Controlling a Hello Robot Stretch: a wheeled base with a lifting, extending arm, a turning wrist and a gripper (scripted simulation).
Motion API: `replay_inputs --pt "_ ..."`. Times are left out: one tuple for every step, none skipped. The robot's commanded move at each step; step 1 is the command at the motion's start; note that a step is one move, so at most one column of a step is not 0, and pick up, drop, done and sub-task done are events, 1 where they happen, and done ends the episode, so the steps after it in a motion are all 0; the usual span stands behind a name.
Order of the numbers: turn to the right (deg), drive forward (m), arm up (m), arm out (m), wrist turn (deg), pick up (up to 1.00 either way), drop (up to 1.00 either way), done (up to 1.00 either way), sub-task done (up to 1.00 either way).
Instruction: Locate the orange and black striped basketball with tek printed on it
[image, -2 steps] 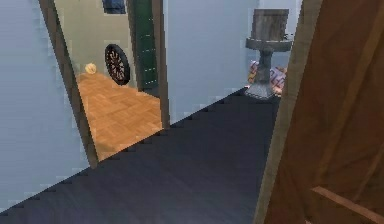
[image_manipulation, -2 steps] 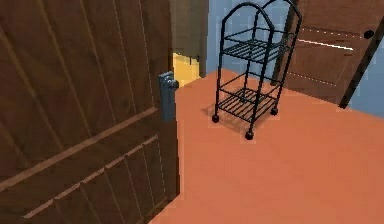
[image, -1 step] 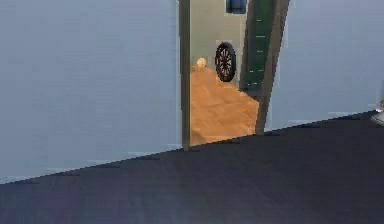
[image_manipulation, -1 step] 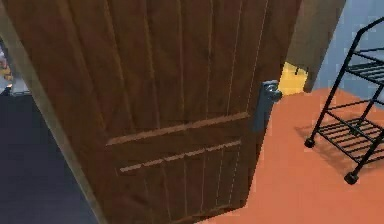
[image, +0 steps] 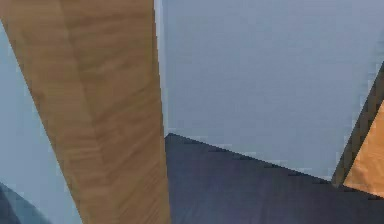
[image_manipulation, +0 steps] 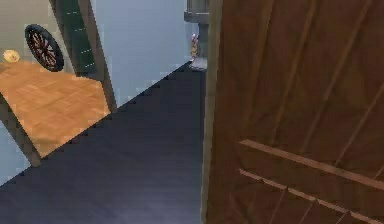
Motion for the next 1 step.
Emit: replay_inputs --pt "45.0 0.00 0.00 0.00 0.0 0.00 0.00 0.00 0.00"
